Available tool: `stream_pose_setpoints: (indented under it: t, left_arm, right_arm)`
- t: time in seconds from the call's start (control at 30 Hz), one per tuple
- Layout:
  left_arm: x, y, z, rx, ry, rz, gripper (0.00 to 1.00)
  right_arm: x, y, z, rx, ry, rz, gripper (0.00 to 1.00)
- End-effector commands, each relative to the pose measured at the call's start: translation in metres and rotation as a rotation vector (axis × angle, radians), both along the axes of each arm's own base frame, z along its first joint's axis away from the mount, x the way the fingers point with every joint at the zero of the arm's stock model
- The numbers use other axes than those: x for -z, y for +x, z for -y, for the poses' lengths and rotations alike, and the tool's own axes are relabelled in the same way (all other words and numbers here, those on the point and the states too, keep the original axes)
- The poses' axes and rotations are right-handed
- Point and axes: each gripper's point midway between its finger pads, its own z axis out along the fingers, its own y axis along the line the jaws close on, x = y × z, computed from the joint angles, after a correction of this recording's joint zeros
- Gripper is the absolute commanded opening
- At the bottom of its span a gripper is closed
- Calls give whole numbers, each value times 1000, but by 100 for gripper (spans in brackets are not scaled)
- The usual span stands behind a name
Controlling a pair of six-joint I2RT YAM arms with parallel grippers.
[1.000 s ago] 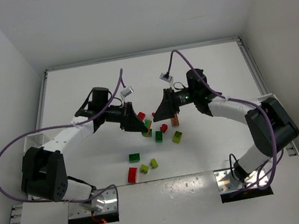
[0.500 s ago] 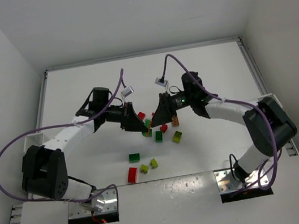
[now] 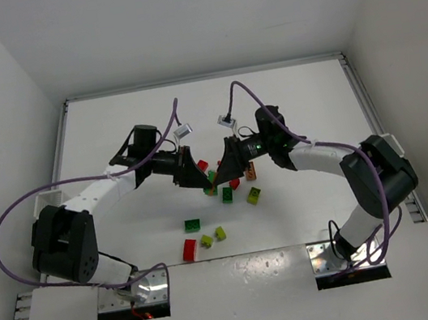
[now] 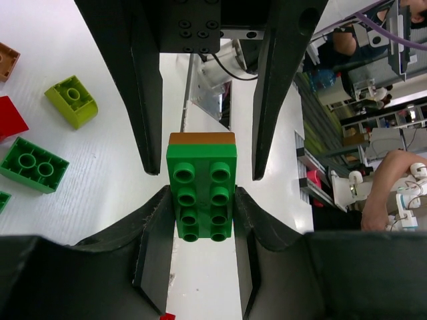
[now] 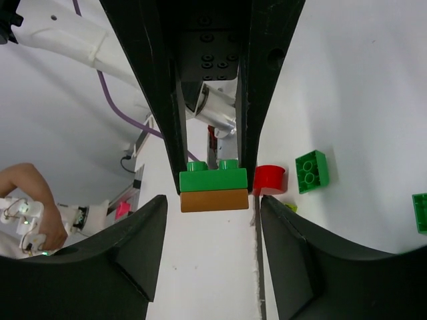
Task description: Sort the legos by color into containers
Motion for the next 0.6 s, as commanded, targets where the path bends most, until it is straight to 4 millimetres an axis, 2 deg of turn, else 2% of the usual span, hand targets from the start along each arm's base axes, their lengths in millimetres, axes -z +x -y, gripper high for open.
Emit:
stream_pose_setpoints:
  t: [0.0,0.13,0.43,0.57]
  left_arm:
    - [-11,2,1,25,-42,48,0]
    - [-11,0,3,34,-42,47,0]
    - [-6,-5,4,43,-39,39,0]
    - [-6,-8,6,50,-38,29,0]
  right_arm:
    - [-13,2,-5,-32,56,102,58]
    - [-14,5,-6,-31,59,102,54]
    - [-18,4,-9,-40,69,119,52]
    - [-19,4,-10,-40,74,127,41]
